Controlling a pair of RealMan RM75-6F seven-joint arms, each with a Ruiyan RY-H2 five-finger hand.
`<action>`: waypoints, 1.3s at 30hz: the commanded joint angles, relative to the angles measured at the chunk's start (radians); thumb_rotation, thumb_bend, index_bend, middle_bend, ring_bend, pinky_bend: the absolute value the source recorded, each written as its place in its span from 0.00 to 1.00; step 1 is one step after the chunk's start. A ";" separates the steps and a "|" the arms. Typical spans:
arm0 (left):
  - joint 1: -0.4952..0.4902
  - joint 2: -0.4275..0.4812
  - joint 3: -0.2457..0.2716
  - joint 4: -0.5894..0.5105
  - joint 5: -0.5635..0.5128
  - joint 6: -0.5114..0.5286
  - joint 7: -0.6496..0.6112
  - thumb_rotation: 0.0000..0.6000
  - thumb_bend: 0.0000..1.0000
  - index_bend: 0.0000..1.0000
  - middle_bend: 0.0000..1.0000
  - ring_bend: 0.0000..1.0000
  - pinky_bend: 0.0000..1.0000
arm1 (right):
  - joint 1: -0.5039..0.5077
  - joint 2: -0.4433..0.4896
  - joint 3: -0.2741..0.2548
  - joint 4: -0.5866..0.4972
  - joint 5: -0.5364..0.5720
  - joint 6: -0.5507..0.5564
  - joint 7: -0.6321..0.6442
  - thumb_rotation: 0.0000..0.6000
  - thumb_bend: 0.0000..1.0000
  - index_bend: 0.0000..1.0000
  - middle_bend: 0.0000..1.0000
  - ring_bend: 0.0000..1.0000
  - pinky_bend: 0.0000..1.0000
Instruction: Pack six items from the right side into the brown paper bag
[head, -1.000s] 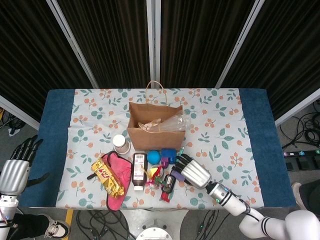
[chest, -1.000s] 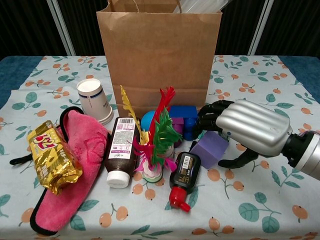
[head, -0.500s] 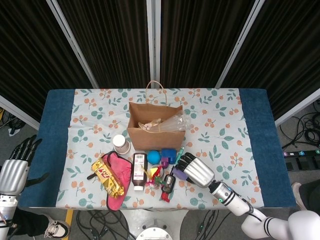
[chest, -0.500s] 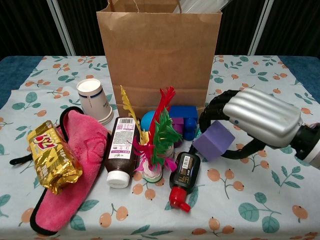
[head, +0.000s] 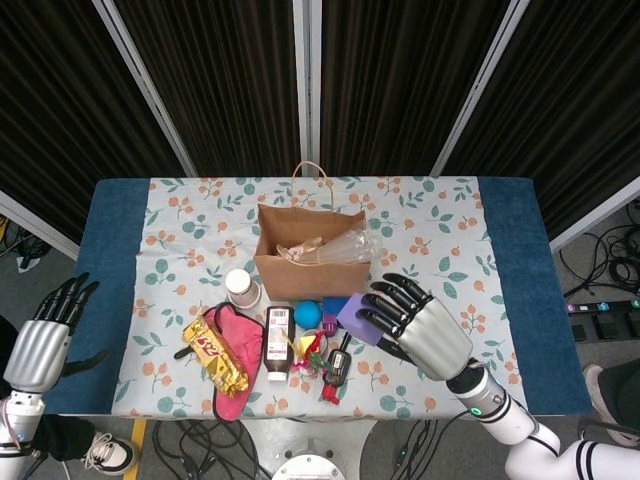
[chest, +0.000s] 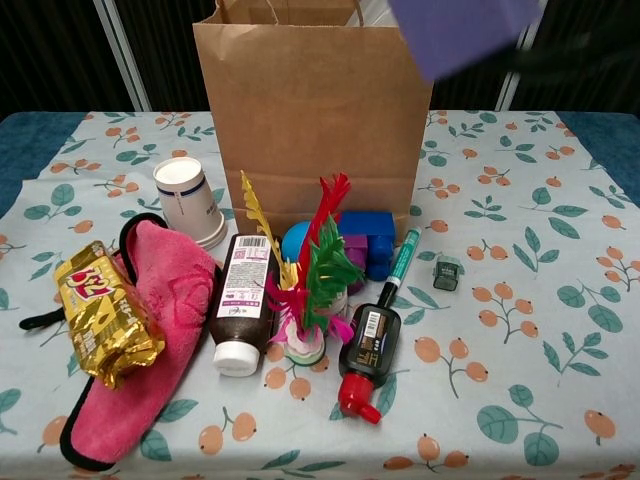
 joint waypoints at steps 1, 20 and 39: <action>-0.001 0.003 0.002 -0.007 0.002 -0.002 0.000 1.00 0.02 0.10 0.13 0.03 0.15 | 0.055 0.065 0.157 -0.181 0.108 -0.020 -0.055 1.00 0.18 0.51 0.45 0.32 0.31; -0.017 0.012 -0.010 -0.013 -0.015 -0.019 -0.052 1.00 0.02 0.10 0.13 0.03 0.15 | 0.427 -0.318 0.429 0.100 0.671 -0.294 -0.418 1.00 0.19 0.51 0.44 0.32 0.29; -0.026 0.009 -0.013 -0.004 -0.013 -0.021 -0.067 1.00 0.02 0.10 0.13 0.03 0.15 | 0.416 -0.267 0.404 0.067 0.712 -0.255 -0.411 1.00 0.03 0.18 0.22 0.10 0.06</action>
